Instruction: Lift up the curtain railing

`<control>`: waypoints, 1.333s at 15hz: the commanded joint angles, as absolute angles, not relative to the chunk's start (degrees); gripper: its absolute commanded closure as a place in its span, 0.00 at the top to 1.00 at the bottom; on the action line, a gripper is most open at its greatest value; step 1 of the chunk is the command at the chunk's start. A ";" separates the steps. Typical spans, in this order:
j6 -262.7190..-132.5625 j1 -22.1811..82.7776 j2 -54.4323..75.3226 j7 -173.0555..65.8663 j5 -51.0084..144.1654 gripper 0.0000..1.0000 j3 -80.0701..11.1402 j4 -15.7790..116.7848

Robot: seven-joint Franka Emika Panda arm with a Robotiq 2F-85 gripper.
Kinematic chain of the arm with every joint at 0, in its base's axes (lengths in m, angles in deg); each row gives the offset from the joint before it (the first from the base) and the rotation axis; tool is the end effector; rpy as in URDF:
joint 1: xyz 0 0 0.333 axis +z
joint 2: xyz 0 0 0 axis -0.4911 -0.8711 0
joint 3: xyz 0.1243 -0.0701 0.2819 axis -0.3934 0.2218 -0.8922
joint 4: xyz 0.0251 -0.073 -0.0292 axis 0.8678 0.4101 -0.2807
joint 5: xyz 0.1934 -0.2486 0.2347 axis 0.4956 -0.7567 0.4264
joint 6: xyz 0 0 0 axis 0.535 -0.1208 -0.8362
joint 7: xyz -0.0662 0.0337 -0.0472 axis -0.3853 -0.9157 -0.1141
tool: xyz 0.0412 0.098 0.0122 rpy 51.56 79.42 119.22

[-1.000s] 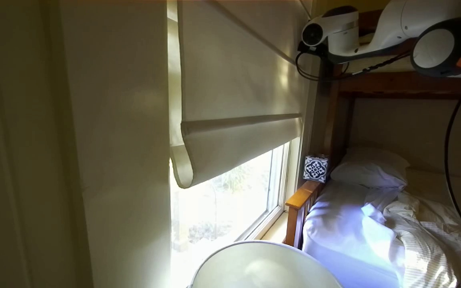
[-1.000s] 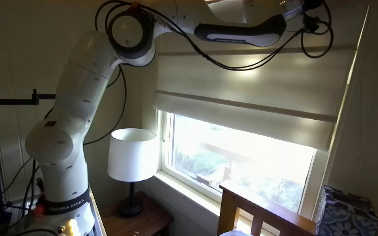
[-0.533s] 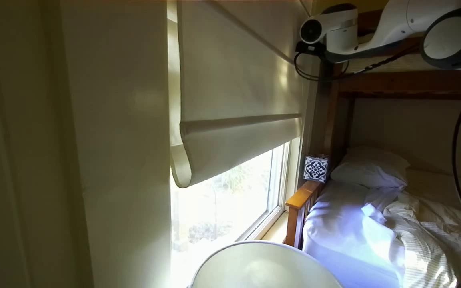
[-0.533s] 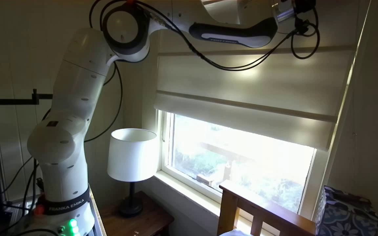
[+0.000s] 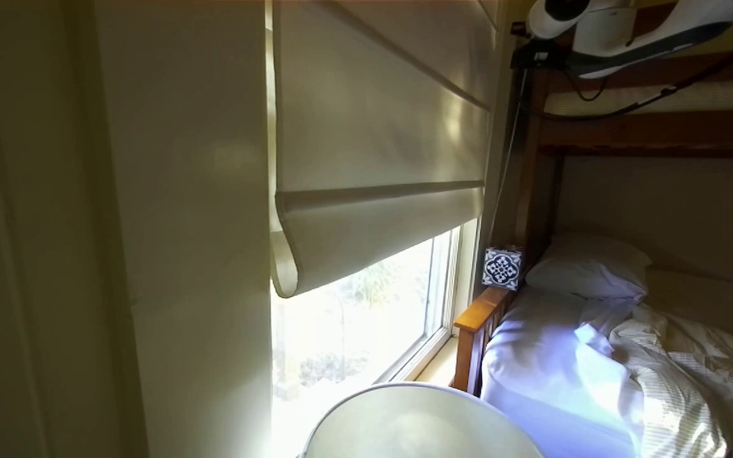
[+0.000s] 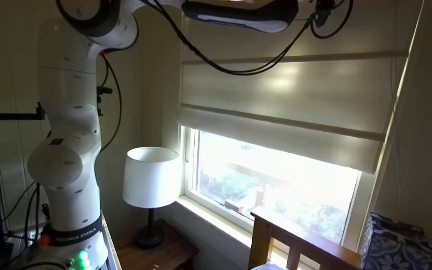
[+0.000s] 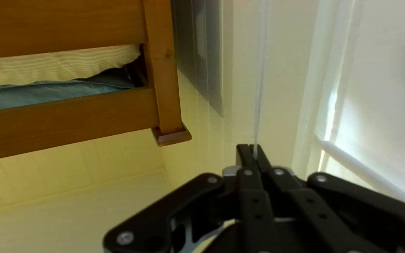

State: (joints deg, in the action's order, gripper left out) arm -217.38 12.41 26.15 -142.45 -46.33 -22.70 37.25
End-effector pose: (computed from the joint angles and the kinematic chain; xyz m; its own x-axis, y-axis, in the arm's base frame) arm 0.5090 -0.2862 0.8166 -0.1413 0.1509 0.9784 -0.8500 -0.5251 -0.0417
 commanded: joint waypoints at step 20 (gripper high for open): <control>-229.17 10.94 31.10 -132.49 -36.65 0.00 -18.03 67.85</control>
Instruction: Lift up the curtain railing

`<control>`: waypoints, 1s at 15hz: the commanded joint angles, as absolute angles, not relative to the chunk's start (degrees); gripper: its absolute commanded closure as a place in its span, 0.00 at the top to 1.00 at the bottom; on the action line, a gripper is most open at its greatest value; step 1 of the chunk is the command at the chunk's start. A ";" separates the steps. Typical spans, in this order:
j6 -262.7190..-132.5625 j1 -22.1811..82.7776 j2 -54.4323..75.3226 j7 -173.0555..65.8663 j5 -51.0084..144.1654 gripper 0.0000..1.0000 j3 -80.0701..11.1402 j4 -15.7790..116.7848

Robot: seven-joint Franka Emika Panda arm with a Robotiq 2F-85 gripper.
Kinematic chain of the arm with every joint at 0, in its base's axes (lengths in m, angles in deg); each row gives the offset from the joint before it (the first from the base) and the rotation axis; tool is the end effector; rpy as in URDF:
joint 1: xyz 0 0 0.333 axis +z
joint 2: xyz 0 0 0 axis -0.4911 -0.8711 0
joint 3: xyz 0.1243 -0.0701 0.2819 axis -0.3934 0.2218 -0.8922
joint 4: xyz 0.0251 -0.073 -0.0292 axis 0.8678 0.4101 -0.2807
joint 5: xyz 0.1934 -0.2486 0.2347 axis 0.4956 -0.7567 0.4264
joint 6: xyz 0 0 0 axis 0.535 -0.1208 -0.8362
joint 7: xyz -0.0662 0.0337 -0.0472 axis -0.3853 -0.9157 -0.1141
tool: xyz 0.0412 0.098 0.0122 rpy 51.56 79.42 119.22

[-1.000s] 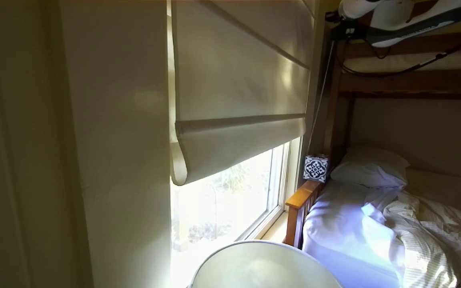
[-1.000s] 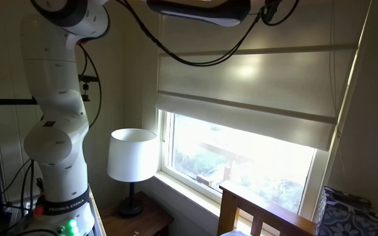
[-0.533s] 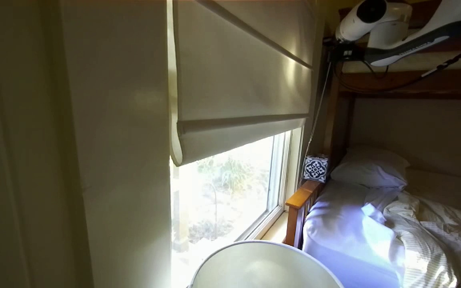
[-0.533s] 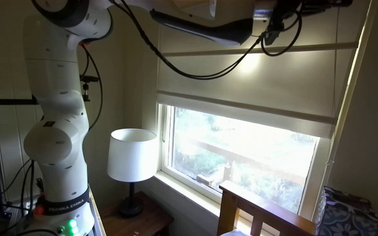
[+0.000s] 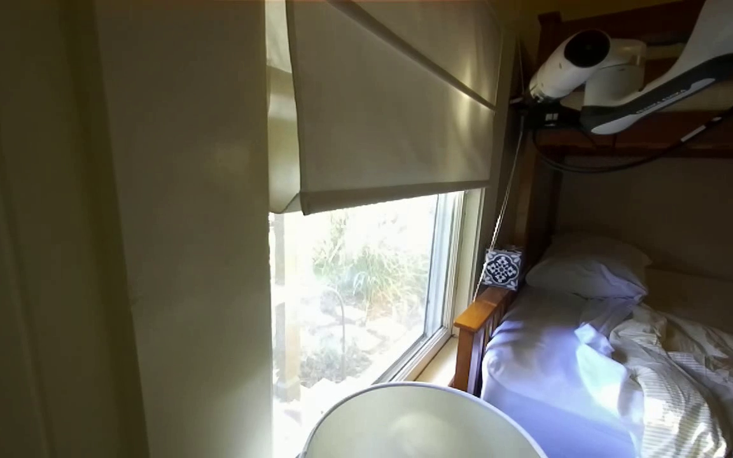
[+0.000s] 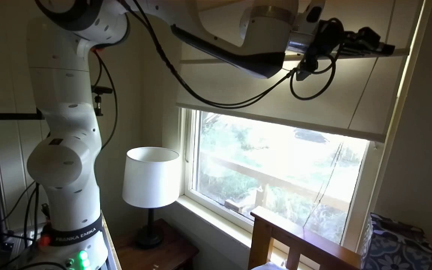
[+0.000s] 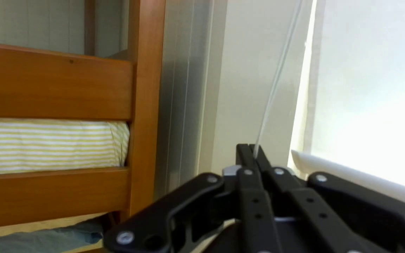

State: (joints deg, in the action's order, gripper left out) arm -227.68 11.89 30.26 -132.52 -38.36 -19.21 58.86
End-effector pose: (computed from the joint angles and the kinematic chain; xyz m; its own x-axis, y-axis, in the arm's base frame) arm 0.4963 -0.3078 0.6703 0.1612 -0.0550 0.9854 -0.7770 -0.6227 0.0924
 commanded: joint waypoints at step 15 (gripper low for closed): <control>-236.36 10.26 25.37 -127.21 -31.55 0.00 -16.03 65.88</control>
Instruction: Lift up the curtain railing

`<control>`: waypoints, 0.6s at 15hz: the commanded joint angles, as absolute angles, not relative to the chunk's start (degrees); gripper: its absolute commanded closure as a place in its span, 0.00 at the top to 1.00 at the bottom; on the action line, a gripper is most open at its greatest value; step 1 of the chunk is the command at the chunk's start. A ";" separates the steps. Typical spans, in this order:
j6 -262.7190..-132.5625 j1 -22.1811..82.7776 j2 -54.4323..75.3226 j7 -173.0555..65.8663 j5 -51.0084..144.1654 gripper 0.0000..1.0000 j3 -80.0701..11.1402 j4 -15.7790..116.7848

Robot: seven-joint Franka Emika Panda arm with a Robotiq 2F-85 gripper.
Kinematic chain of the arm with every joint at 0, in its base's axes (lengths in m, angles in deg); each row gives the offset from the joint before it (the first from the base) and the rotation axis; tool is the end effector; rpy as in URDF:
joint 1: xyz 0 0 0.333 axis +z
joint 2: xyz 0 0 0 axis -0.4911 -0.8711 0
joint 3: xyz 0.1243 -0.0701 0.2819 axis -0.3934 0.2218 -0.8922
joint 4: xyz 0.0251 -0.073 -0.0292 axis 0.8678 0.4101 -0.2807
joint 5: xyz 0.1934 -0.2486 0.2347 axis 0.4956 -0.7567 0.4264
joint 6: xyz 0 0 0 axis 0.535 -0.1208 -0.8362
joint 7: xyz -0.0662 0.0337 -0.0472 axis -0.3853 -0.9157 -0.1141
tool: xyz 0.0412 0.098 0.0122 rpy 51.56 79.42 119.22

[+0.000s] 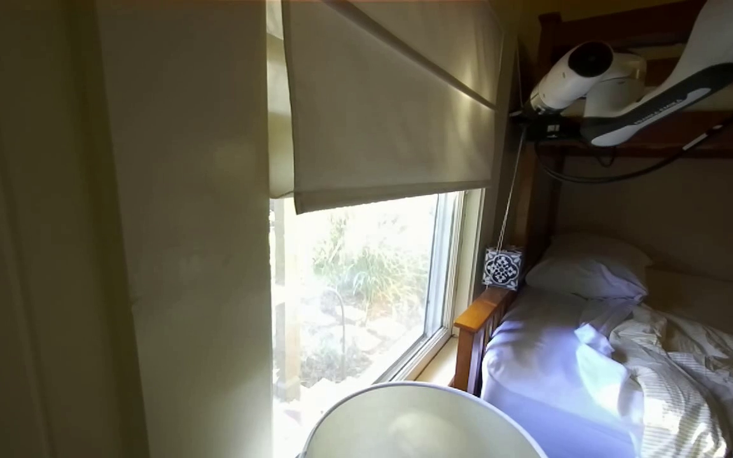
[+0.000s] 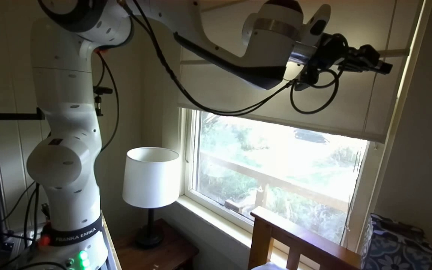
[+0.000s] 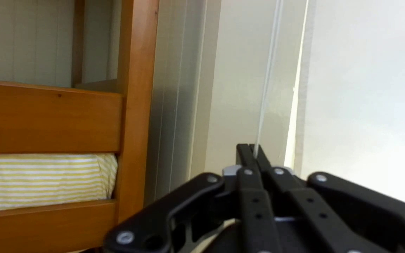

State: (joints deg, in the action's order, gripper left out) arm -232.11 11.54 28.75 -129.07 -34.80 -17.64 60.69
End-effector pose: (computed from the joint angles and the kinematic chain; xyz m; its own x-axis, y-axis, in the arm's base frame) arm 0.4966 -0.3176 0.6440 0.2094 -0.0918 0.9735 -0.7446 -0.6603 0.0979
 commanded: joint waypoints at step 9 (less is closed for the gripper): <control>-244.71 8.96 21.96 -126.00 -34.83 0.00 -14.00 67.71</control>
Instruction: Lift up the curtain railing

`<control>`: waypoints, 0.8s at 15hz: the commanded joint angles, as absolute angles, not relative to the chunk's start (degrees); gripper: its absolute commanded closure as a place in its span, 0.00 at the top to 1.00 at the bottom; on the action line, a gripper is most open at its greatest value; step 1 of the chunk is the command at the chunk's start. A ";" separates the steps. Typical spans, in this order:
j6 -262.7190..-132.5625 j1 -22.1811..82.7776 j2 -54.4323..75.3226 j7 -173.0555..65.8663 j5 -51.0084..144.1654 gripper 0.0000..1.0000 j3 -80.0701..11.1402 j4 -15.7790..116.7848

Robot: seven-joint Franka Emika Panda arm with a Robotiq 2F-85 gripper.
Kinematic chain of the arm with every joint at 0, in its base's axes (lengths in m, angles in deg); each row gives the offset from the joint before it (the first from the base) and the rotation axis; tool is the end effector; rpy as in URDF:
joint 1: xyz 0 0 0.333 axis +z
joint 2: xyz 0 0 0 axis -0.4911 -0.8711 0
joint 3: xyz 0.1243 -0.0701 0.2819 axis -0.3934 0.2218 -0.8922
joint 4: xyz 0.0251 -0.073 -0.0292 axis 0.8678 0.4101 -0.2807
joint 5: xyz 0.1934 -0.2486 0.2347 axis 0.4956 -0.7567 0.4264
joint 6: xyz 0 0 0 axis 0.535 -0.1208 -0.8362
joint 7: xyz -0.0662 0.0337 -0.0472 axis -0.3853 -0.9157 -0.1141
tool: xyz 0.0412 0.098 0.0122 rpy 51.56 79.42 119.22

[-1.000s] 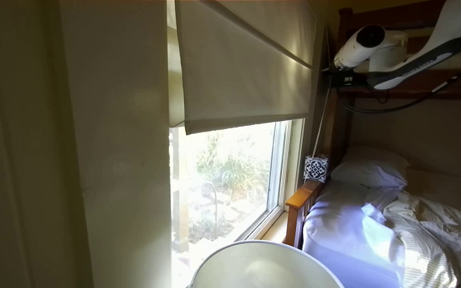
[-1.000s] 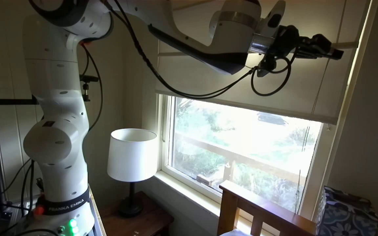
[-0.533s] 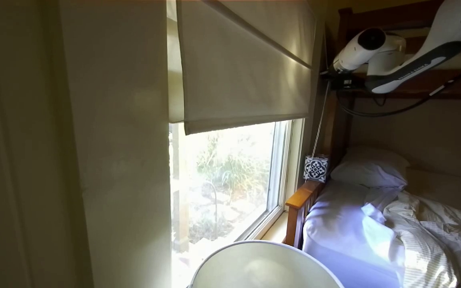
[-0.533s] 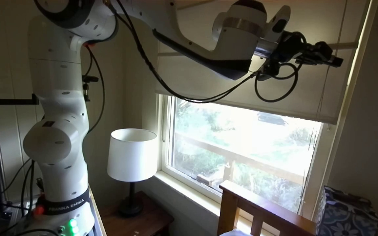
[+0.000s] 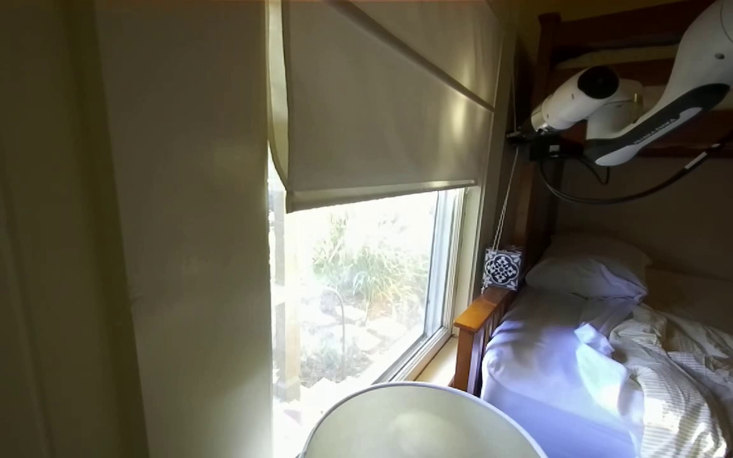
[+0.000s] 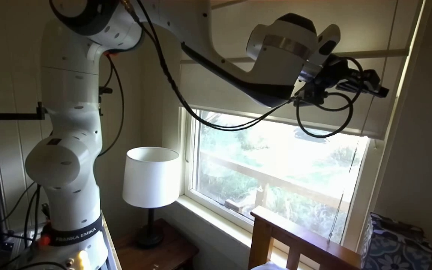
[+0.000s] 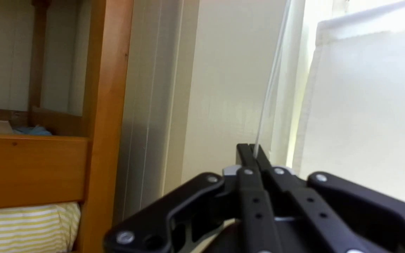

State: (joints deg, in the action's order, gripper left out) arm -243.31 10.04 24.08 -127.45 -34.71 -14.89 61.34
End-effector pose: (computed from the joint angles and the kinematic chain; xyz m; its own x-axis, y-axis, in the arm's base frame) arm 0.4982 -0.3355 0.5971 0.2796 -0.0976 0.9551 -0.6524 -0.7492 0.1144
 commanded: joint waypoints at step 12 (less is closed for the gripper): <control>-246.20 10.27 25.90 -124.74 -35.99 0.00 -13.96 60.14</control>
State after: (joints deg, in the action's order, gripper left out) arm -246.38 9.89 23.76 -124.94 -35.16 -13.70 60.99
